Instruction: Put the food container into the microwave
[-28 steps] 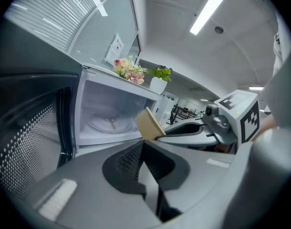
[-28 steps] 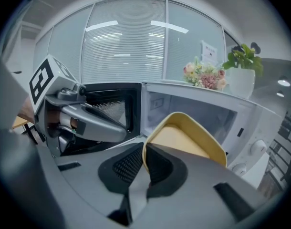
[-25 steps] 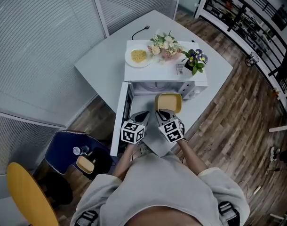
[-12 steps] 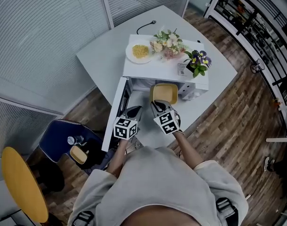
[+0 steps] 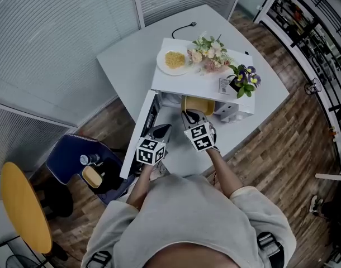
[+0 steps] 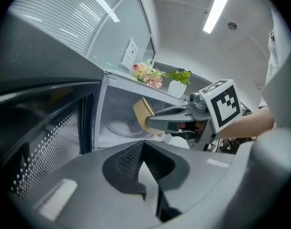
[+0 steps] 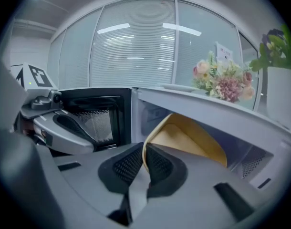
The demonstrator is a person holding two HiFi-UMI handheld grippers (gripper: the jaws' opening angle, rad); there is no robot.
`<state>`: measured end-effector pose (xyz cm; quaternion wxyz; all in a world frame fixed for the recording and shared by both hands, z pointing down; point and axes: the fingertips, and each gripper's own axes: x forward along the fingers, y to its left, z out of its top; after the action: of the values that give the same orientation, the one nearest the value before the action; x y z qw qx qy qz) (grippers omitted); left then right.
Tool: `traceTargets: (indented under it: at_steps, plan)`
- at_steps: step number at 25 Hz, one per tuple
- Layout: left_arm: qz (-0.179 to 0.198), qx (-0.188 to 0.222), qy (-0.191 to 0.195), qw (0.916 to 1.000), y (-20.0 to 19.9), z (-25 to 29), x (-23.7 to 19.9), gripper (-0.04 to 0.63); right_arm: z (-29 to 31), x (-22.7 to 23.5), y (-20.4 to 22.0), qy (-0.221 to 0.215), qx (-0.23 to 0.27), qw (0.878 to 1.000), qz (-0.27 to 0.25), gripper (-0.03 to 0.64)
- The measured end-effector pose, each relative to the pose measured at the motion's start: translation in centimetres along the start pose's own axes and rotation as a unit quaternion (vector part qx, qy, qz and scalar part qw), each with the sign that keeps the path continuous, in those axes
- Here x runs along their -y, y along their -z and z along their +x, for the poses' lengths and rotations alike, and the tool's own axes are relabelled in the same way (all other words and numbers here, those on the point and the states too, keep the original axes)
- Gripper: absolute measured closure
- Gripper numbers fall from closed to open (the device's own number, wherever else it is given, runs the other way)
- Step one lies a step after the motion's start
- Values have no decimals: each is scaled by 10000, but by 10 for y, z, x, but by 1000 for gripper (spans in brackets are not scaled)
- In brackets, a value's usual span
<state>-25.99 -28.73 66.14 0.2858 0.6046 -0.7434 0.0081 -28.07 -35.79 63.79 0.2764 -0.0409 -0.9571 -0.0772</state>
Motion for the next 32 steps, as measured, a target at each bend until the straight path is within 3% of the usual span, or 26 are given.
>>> traceTargets:
  at_steps: [12, 32]
  plan:
    - [-115, -2, -106, 9999, -3, 8, -4, 584, 33, 21, -5, -94, -90, 9996, -231, 589]
    - [-319, -212, -28, 9993, 7, 26, 1, 584, 79, 52, 14, 217, -513, 9944, -903, 588]
